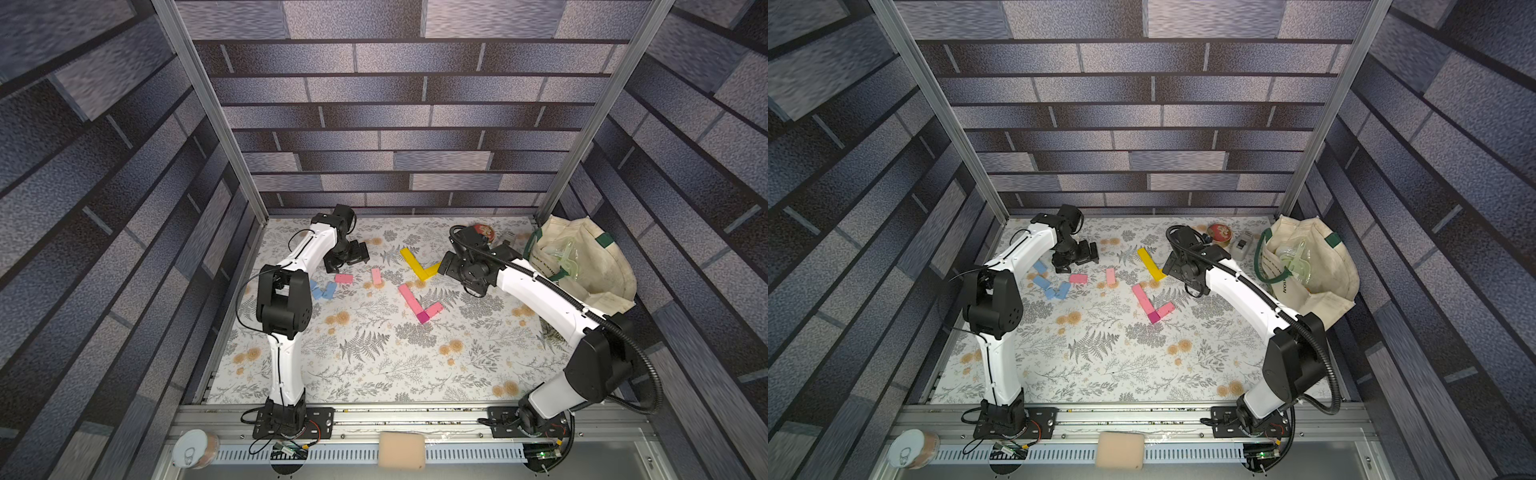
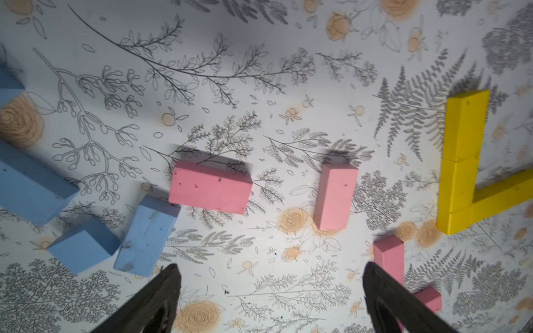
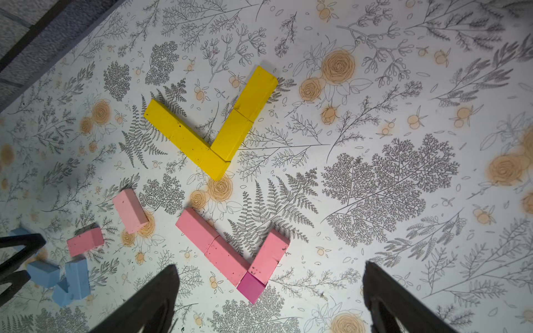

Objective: Assemble the letter v with building blocks
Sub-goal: Pick up the building block from the center of the board.

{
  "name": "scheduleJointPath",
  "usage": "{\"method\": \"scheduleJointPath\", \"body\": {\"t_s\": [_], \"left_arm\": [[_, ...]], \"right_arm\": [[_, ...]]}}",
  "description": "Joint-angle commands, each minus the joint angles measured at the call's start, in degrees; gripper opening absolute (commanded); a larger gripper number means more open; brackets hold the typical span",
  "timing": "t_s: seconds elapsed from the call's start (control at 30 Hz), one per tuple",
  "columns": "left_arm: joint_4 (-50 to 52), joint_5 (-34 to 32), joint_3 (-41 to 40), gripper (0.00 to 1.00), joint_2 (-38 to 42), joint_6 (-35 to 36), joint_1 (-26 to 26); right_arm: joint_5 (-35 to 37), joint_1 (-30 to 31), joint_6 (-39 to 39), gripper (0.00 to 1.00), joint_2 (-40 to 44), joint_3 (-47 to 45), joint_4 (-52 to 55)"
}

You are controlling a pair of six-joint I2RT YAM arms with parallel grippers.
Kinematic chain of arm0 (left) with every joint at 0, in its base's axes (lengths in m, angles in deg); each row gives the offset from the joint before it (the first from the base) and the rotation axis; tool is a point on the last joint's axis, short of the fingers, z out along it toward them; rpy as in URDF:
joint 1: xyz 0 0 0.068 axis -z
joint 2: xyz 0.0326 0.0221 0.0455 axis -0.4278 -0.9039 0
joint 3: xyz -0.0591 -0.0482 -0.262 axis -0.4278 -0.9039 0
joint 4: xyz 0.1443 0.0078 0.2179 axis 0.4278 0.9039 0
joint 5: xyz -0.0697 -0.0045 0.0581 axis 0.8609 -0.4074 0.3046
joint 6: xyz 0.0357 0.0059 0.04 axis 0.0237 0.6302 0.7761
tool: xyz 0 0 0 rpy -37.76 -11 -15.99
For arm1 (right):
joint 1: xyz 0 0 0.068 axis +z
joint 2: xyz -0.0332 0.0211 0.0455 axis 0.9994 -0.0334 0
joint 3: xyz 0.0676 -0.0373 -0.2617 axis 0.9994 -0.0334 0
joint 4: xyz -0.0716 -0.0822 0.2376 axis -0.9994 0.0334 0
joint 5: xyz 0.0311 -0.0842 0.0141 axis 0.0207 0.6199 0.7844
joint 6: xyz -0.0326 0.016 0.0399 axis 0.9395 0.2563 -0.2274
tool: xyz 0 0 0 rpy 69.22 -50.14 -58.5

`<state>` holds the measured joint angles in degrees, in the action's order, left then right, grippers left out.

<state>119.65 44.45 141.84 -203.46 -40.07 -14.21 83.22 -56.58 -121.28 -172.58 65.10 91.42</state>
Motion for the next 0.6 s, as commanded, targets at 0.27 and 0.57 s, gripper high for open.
{"method": "scheduleJointPath", "body": {"t_s": [0.27,0.57], "left_arm": [[0.14,7.94,3.10,0.99,-5.83,-13.38,-0.86],[-0.49,4.96,1.08,0.92,-6.51,-15.85,-0.91]], "right_arm": [[1.98,0.22,13.47,1.00,-0.91,-0.27,0.25],[2.97,-1.57,14.80,1.00,0.83,-2.86,-1.64]]}}
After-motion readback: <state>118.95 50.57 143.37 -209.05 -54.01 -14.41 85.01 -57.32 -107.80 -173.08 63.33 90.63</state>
